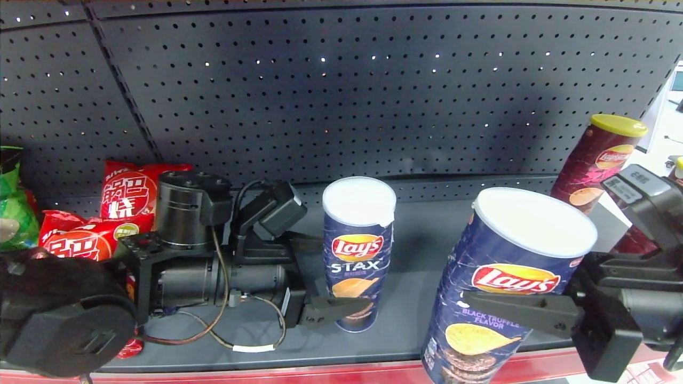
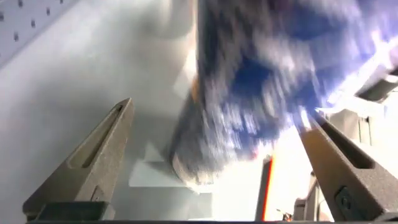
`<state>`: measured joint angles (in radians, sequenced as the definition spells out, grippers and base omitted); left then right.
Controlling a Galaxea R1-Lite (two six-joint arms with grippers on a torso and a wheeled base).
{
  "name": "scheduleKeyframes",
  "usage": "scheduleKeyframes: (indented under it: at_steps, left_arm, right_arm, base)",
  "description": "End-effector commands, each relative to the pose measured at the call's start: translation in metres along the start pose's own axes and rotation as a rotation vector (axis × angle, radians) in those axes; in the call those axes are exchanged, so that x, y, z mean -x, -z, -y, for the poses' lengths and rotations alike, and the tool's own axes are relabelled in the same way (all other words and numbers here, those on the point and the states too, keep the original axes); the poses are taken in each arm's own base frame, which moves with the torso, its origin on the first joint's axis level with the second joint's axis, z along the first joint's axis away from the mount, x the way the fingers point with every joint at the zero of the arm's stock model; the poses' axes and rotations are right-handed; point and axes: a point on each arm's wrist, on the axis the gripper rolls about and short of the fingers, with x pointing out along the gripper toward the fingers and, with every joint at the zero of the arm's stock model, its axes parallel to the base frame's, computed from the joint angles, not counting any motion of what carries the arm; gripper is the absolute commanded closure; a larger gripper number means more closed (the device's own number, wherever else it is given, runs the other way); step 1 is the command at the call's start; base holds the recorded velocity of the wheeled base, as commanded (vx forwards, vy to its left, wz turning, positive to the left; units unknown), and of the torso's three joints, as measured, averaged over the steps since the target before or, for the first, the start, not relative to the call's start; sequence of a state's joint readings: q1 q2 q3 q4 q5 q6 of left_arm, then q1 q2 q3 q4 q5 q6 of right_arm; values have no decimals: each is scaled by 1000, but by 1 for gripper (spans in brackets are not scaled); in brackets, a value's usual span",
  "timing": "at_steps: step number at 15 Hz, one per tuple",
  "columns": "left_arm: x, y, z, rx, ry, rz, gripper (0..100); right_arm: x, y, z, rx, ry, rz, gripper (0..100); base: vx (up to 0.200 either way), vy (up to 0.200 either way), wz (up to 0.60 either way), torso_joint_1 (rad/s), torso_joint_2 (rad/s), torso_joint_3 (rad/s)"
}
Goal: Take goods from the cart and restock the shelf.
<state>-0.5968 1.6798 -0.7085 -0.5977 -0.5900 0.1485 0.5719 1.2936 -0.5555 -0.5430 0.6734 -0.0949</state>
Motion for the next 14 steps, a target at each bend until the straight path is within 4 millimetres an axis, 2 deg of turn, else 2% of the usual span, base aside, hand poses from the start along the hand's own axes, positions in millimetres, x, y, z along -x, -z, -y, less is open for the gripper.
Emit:
scheduleKeyframes:
  at_steps: [1,5,6,7,8,9,11,12,14]
  left_arm:
    - [20,0,4,0,-33,17,0]
    - [75,-21,4,-15,-255,133,0]
    - [81,-22,7,-10,-276,146,0]
    - [98,-30,9,-19,-364,195,0]
    - [103,-34,10,-27,-397,211,0]
    - [118,-42,12,-46,-487,256,0]
    - [142,-45,19,-56,-622,298,0]
    - [142,-45,19,-56,-622,298,0]
    - [190,-44,36,-90,-825,373,0]
  right_arm:
    - [-2,1,1,-3,-1,-5,100]
    - [-2,1,1,-4,-2,-6,100]
    - [-2,1,1,-5,-2,-7,100]
    - [-1,3,0,-6,-1,-9,100]
    - [-1,3,0,-7,-1,-11,100]
    - [-1,3,0,-6,-1,-9,100]
    - [-1,2,0,-3,-3,-8,100]
    - [-1,2,0,-3,-3,-8,100]
    - [-2,3,0,-4,-6,-12,100]
  base:
    - [0,0,0,0,0,0]
    - [0,0,0,0,0,0]
    - [0,0,0,0,0,0]
    - [0,0,0,0,0,0]
    - [0,0,0,0,0,0]
    - [0,0,0,0,0,0]
    - [0,0,0,0,0,0]
    - [0,0,0,0,0,0]
    - [0,0,0,0,0,0]
